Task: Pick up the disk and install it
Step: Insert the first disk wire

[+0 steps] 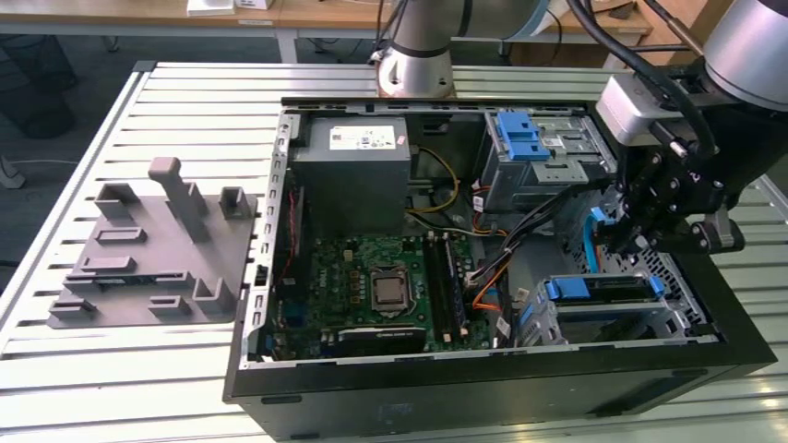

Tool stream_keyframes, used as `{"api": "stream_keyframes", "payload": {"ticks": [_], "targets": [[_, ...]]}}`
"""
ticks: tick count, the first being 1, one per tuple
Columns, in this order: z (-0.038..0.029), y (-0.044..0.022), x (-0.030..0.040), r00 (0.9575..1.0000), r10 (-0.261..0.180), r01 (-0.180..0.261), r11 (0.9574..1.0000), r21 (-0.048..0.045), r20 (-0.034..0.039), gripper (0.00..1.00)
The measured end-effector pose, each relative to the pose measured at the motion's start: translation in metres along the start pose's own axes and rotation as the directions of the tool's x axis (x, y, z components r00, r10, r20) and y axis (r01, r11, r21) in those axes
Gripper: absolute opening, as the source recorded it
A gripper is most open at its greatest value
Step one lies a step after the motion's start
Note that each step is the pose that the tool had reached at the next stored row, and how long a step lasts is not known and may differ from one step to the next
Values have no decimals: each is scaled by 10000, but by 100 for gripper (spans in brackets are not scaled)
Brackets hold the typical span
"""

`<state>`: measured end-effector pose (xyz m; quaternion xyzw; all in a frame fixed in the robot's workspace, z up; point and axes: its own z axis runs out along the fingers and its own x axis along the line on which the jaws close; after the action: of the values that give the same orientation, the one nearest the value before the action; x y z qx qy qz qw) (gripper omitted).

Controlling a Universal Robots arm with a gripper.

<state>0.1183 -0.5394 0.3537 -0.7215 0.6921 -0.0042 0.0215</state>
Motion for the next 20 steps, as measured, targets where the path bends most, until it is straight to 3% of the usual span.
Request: {"api": "stream_keyframes", "payload": {"ticks": [6, 9, 12, 16, 20], "targets": [[-10, -1, -10, 10000, 9, -9, 10000, 0, -1, 24], [-58, -2, -11, 10000, 9, -9, 10000, 1, -1, 24], [-62, -3, -12, 10000, 28, -28, 10000, 4, 2, 24], [-31, 0, -12, 9999, 118, -118, 9999, 100, -7, 24], [-4, 29, -12, 9999, 121, -121, 9996, 269, -12, 24]]}}
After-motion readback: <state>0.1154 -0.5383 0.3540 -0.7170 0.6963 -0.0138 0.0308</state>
